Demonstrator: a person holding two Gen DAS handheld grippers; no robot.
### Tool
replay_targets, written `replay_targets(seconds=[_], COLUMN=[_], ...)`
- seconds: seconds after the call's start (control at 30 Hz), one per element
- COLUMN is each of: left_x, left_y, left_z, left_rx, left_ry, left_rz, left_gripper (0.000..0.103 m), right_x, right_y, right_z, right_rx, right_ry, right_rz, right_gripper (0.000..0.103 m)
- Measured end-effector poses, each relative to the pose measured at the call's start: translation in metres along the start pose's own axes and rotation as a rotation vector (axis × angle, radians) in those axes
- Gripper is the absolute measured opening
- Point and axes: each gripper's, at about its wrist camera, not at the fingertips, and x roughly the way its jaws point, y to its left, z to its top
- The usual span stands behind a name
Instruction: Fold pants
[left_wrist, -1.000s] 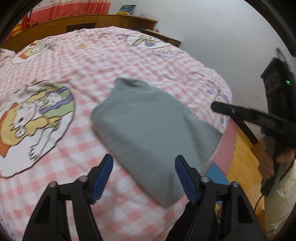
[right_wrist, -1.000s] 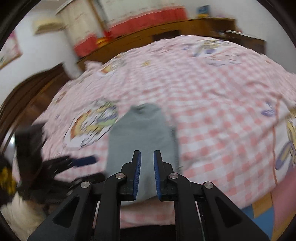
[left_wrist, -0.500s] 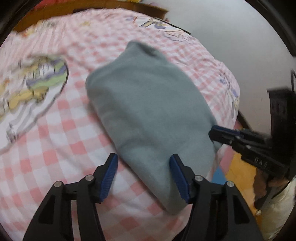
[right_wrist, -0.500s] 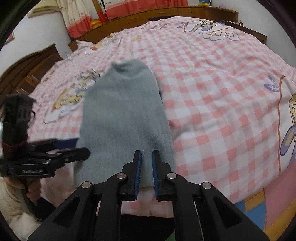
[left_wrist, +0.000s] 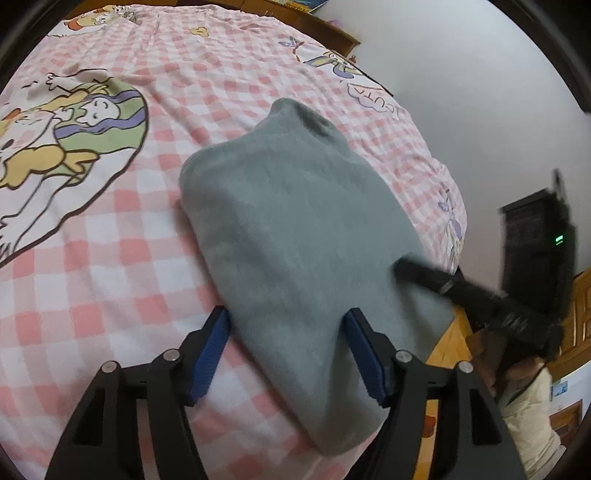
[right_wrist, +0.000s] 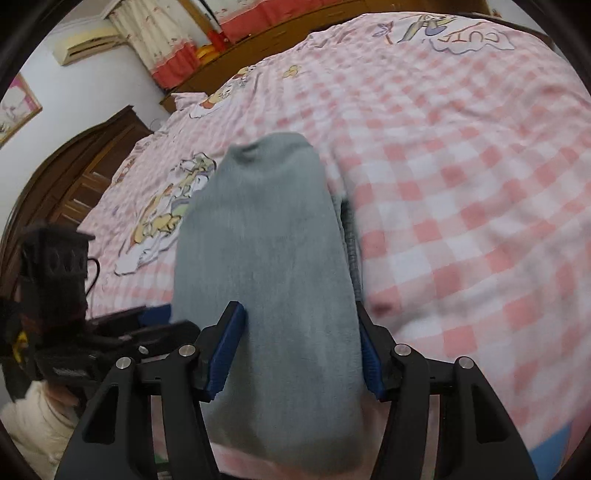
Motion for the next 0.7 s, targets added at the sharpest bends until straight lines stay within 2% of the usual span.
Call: replay_targets(seconds=[0.07, 0.13, 0.2, 0.27, 0.37, 0.43, 0.5, 0.53, 0.57, 0.6, 0.7], left_x=[0.007, 0.012, 0.013, 0.009, -0.003, -0.012, -0.012, -0.006, 0.006, 0.014, 0.018], left_y=[0.000, 0.000, -0.001, -0.002, -0.001, -0.004, -0.005, -0.005, -0.003, -0.002, -0.009], left_z=[0.003, 0.006, 0.007, 0.006, 0.004, 0.006, 0.008, 0.010, 0.011, 0.011, 0.009], left_rx=[-0.010, -0.017, -0.023, -0.031, -0.046, -0.045, -0.035, -0.044, -0.063, -0.072, -0.040], left_ry=[-0.004, -0.013, -0.031, -0.072, -0.124, -0.155, -0.154, -0.127, -0.079, -0.051, -0.087], left_rz=[-0.012, -0.020, -0.023, -0.028, -0.059, -0.086, -0.082, -0.073, -0.065, -0.053, -0.017], left_gripper=[0.074, 0.076, 0.074, 0.059, 0.044, 0.044, 0.049, 0.062, 0.067, 0.067, 0.060], right_x=[0.000, -0.004, -0.010, -0.015, -0.022, -0.020, -0.013, -0.010, -0.009, -0.007, -0.010], right_y=[-0.002, -0.002, 0.000, -0.001, -0.001, -0.001, -0.004, -0.006, -0.006, -0.006, -0.007], right_z=[-0.003, -0.006, -0.010, -0.012, -0.016, -0.017, -0.017, -0.016, -0.016, -0.016, -0.020], right_rx=[0.006, 0.007, -0.016, -0.012, 0.007, 0.016, 0.045, 0.054, 0.060, 0.063, 0.087], right_ry=[-0.026, -0.052, -0.085, -0.110, -0.150, -0.147, -0.130, -0.126, -0.125, -0.126, -0.151], right_rz=[0.025, 0.031, 0.041, 0.064, 0.081, 0.077, 0.090, 0.099, 0.097, 0.089, 0.101], right_gripper=[0.054, 0.043, 0.037, 0.035, 0.034, 0.034, 0.034, 0.034, 0.034, 0.034, 0.032])
